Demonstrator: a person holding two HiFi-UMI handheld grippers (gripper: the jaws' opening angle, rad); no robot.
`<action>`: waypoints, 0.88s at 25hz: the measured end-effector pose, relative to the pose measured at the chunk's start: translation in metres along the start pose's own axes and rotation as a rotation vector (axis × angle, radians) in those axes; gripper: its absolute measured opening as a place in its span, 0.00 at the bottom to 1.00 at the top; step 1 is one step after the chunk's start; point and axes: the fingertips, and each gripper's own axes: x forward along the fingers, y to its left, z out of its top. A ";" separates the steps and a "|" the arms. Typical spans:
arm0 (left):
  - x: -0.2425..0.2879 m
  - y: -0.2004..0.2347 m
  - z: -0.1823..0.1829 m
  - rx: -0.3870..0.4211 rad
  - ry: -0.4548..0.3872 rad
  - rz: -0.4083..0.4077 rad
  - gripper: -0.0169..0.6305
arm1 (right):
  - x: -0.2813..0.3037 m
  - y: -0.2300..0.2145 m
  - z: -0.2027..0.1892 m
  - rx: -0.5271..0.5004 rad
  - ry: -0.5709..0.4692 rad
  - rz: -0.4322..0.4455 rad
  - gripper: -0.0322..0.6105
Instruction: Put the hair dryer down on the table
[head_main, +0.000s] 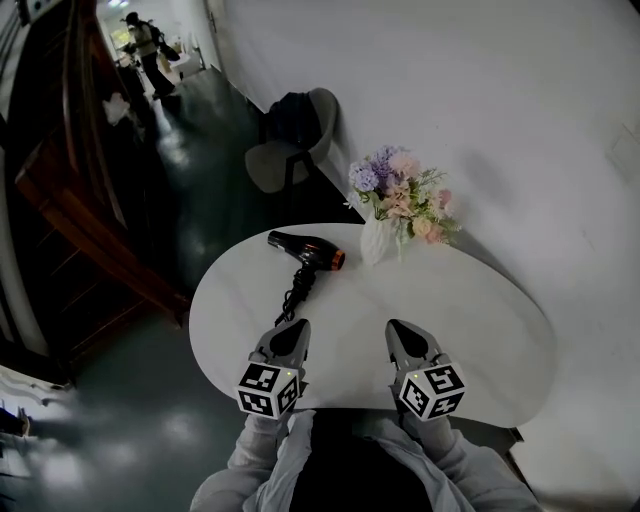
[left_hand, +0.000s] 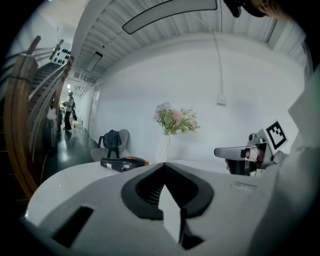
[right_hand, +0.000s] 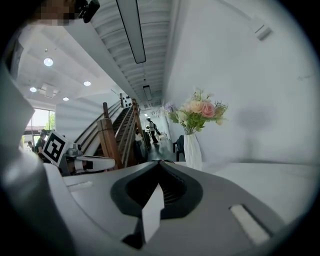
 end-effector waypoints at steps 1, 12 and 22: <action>-0.002 -0.003 0.002 0.004 -0.009 0.001 0.03 | -0.003 0.000 0.002 -0.005 -0.007 -0.001 0.07; -0.009 -0.005 -0.011 0.042 -0.019 0.029 0.03 | -0.016 -0.015 -0.008 -0.014 0.000 -0.059 0.07; -0.004 -0.007 -0.015 0.056 0.000 0.019 0.03 | -0.013 -0.012 -0.009 -0.031 0.011 -0.049 0.07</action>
